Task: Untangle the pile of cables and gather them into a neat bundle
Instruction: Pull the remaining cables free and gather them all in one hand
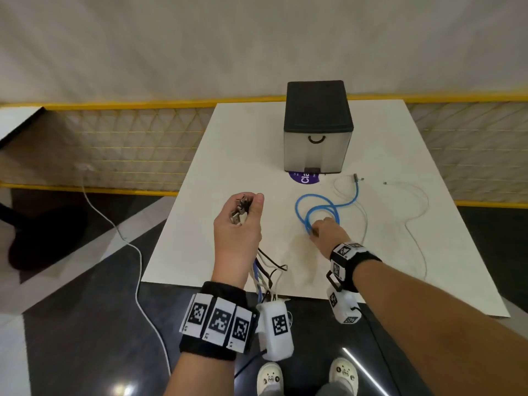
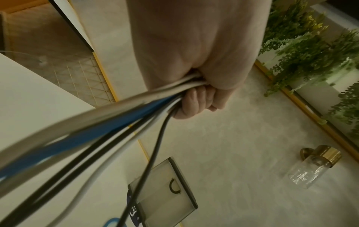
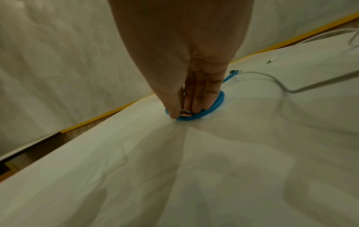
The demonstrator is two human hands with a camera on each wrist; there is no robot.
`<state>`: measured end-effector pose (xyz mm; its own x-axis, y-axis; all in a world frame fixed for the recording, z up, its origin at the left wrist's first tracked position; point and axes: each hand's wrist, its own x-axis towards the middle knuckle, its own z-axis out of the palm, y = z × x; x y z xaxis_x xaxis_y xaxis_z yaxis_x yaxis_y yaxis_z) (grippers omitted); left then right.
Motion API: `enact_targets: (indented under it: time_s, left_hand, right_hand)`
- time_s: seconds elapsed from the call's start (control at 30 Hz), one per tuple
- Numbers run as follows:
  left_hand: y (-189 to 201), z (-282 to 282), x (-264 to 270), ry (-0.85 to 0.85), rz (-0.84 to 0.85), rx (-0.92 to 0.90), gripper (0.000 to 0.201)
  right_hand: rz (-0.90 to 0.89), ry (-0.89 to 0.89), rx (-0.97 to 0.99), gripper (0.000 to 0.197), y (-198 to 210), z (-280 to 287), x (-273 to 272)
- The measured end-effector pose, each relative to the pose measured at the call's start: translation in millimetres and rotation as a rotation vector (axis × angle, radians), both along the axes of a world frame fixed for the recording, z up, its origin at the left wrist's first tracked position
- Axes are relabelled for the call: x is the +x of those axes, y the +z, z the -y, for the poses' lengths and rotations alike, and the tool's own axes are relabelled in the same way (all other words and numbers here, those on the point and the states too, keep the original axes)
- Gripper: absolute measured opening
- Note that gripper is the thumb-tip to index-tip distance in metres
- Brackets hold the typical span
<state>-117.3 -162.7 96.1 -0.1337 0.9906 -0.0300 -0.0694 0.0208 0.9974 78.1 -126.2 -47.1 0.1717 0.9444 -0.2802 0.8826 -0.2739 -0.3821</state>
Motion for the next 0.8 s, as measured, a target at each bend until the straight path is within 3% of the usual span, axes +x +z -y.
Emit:
enact_targets:
  time_s: [0.27,0.47,0.67,0.8]
  left_hand:
    - [3,-4,0,0.006,0.006,0.042,0.012]
    - [9,-13,22,-0.087,-0.075,0.115,0.002]
    - [7,-18,47,-0.370,-0.411,0.061,0.017]
    - [-2,-24,53,-0.229,-0.636,0.160,0.017]
  right_hand:
    - [-0.359,-0.181,0.560,0.008,52,10,18]
    - [-0.981,-0.070,0.536,0.017,111,38,11]
    - [-1.018,-0.023,0.506,0.017,126,46,0]
    - [-1.023,0.012,0.522,0.017,136,46,5]
